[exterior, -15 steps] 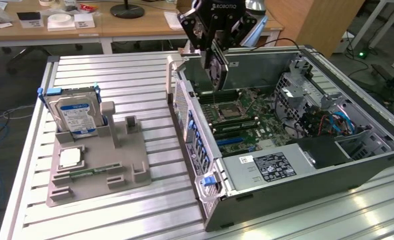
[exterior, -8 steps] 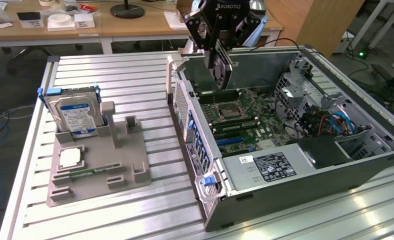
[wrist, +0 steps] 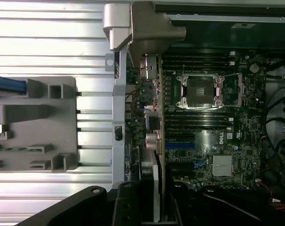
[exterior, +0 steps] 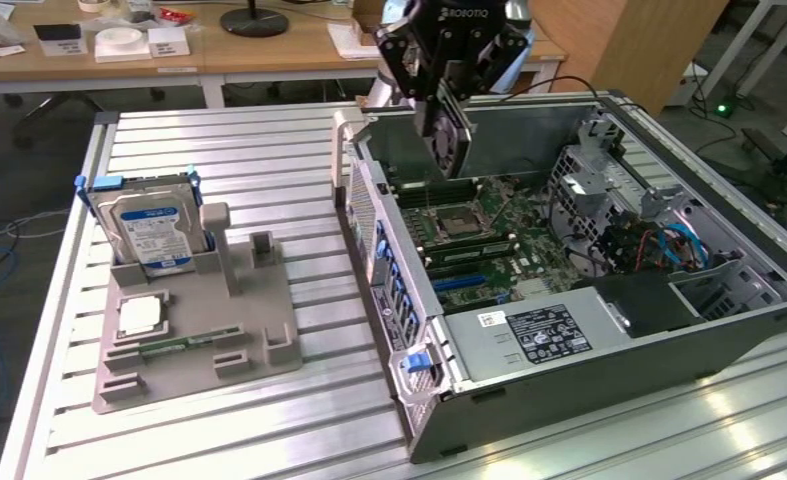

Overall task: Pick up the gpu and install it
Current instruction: 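Pick up the gpu and move the gpu toward the slot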

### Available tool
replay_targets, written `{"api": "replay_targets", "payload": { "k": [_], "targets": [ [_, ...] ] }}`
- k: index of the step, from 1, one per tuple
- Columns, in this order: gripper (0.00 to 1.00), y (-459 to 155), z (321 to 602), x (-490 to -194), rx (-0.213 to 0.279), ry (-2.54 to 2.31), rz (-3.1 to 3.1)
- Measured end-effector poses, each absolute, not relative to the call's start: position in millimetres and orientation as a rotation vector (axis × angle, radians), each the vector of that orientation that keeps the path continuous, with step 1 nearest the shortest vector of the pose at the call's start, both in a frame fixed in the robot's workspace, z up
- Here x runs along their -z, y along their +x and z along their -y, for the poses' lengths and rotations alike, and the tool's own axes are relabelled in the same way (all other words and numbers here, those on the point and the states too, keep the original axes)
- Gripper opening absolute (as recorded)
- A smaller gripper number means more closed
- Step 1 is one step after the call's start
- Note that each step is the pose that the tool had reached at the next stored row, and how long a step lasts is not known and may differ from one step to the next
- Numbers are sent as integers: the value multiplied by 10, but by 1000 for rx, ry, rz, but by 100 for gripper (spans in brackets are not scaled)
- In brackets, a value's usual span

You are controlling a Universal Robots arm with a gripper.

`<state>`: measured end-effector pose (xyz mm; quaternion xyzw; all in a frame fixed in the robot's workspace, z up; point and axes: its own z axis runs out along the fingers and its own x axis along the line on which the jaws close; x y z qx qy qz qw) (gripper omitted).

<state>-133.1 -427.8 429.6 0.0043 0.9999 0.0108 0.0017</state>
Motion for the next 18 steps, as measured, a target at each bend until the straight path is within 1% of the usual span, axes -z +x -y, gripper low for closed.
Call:
{"api": "replay_targets", "payload": {
  "k": [18],
  "targets": [
    [28,-1217,4278,-4290,-34,14,-3137]
  ]
}}
